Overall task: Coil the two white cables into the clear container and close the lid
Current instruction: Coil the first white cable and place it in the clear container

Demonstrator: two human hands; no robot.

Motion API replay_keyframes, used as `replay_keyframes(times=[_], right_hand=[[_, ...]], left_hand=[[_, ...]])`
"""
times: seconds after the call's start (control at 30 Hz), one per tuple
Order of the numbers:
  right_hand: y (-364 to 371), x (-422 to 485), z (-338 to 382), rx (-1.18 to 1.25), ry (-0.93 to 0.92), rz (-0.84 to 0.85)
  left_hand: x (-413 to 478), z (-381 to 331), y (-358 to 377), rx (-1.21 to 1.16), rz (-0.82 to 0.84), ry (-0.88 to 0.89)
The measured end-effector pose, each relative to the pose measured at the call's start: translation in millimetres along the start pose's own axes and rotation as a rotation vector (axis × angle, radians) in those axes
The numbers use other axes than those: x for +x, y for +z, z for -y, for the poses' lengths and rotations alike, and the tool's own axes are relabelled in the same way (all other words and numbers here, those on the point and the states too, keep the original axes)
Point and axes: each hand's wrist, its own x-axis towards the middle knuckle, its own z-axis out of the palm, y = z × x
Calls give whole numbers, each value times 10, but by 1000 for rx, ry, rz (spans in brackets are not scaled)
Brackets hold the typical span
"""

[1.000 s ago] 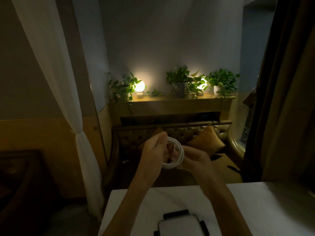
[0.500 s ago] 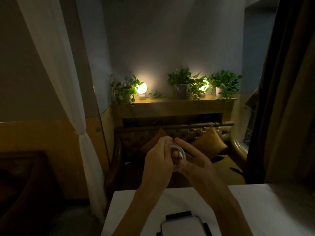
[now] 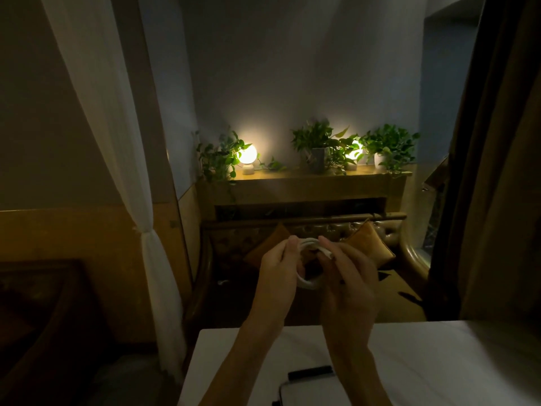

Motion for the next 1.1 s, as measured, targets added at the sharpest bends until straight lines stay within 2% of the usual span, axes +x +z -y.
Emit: replay_keyframes(times=[0.1,0.2,0.33,0.4,0.5,0.63,0.73,0.87,1.0,1.1], right_hand=[[-2,79,127,262,209,-25],[-33,100,186,509,341,33],[-133,78,92,652,442,352],[-190,69,30,616,468,426],[-307,83,-65,574,520,494],[-488,166,-211,562,603,611],[-598,167,-311,560,678,577],[-635,60,-369,527,682,561],[-648,-36,-411,332,577,476],[-633,-113,-424,183,475,447]], left_hand=[[-16,-89,-51,-54,4,-21],[-13,-189,-102,-68,119,-108],[-44,-135,-241,-222,214,-123],[-48,-103,-341,-225,289,-154],[-28,-20,-471,-97,364,-143],[-53,71,-601,-105,312,-188],[-85,165,-586,-34,237,-211],[-162,284,-309,-74,262,-219],[-126,338,-50,-118,227,-321],[-144,377,166,61,289,-138]])
